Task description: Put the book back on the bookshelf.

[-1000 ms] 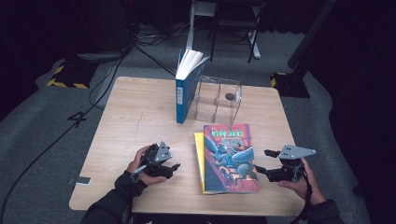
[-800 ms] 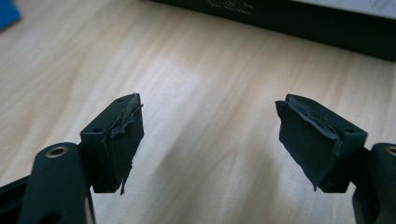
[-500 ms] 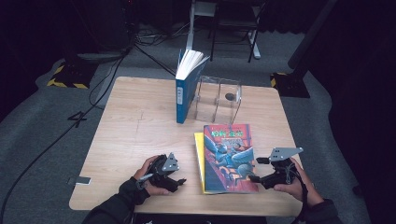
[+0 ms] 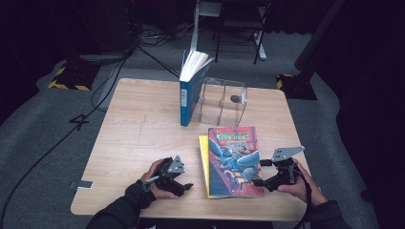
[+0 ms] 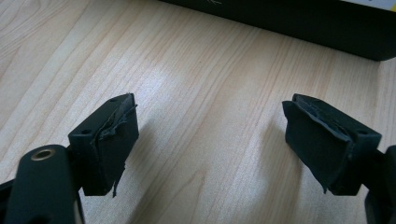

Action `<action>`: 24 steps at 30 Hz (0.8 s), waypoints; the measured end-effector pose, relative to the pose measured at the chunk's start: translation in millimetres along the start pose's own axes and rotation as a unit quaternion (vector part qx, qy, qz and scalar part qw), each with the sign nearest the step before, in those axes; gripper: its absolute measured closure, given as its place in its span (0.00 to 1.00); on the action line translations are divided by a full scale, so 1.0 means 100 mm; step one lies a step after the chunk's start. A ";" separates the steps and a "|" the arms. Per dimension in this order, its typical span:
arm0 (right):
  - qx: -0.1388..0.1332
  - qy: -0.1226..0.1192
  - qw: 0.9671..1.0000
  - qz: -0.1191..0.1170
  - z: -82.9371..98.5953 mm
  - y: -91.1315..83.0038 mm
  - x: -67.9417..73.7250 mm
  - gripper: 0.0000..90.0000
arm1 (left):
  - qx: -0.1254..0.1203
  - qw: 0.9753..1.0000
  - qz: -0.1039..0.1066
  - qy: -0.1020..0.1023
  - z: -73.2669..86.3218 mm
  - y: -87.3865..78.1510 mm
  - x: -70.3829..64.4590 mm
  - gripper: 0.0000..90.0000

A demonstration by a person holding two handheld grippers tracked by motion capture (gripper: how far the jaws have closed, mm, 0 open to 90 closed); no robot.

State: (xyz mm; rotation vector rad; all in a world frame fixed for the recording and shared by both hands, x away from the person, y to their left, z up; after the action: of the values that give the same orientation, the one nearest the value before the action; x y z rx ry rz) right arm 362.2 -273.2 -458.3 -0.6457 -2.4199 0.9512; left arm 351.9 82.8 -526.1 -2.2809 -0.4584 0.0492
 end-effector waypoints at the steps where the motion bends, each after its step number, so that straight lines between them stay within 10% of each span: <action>1: -0.002 -0.006 1.000 0.004 -0.01 -0.01 0.01 0.18 | 0.000 1.000 0.000 0.000 0.00 0.00 0.00 0.20; 10: -0.032 -0.023 0.999 0.008 -0.23 0.00 0.05 0.29 | 0.000 1.000 0.000 0.000 0.00 0.00 0.00 0.20; 24: -0.039 0.003 0.998 -0.038 -0.36 0.25 0.00 0.72 | 0.000 1.000 0.005 0.004 0.00 0.00 0.01 0.20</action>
State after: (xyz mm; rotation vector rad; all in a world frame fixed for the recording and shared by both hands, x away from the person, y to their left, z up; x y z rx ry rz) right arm 389.0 -239.5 -452.6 -0.5781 -2.4690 0.8265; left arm 353.2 82.9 -526.0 -2.2818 -0.4439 0.0452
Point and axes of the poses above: each handheld gripper's, and its own axes: y roughly forward along the jaws, z roughly out of its underside, x roughly to its left, the point moved 3 cm from there along y, roughly forward along the jaws, and after that the axes turned 10 degrees about y, right-handed, at the moved point
